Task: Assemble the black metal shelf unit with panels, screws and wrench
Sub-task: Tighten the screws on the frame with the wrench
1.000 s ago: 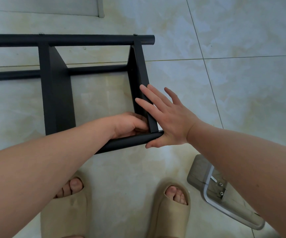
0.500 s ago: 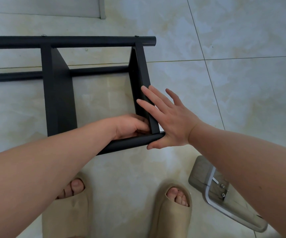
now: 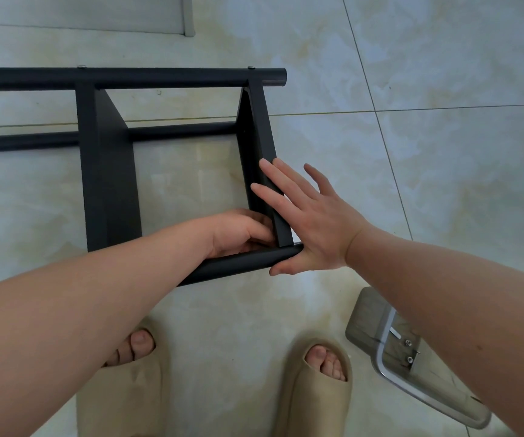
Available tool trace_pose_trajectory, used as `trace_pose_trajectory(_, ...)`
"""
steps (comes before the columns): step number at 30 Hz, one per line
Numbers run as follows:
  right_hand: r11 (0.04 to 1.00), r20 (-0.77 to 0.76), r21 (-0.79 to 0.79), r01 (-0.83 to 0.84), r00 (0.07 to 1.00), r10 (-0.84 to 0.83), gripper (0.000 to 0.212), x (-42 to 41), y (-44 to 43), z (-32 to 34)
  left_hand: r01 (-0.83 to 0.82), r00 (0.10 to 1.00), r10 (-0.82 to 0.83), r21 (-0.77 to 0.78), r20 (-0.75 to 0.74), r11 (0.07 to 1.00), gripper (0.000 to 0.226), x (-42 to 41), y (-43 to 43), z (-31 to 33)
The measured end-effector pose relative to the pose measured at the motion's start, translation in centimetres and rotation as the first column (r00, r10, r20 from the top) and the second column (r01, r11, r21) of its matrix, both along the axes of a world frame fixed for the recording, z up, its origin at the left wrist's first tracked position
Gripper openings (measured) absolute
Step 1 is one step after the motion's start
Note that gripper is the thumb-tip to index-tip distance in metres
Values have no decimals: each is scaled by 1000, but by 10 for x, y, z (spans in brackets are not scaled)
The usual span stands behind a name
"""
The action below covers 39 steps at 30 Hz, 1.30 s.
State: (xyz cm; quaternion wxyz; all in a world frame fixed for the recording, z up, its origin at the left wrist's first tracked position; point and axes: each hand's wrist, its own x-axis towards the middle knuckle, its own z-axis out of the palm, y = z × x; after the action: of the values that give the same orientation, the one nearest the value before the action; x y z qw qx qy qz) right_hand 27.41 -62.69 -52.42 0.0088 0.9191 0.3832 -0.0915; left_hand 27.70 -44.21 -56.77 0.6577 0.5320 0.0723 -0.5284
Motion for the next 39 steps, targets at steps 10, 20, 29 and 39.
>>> trace_pose_trajectory(10, 1000, 7, 12, -1, 1000, 1, 121, 0, 0, -1, 40, 999, -40, 11, 32, 999, 11, 0, -1, -1)
trace_pose_trajectory(20, 1000, 11, 18, -3, 1000, 2, 120, 0, -1, -1, -23, 996, 19, -46, -83, 999, 19, 2, 2, 1)
trace_pose_trajectory(29, 1000, 3, 12, -3, 1000, 3, 120, 0, 0, 0, 46, 998, -46, 4, 46, 999, 15, 1, 0, 2)
trace_pose_trajectory(39, 1000, 12, 4, -2, 1000, 1, 121, 0, 0, -1, 137, 990, -138, 26, 10, 990, 14, 0, 1, 7)
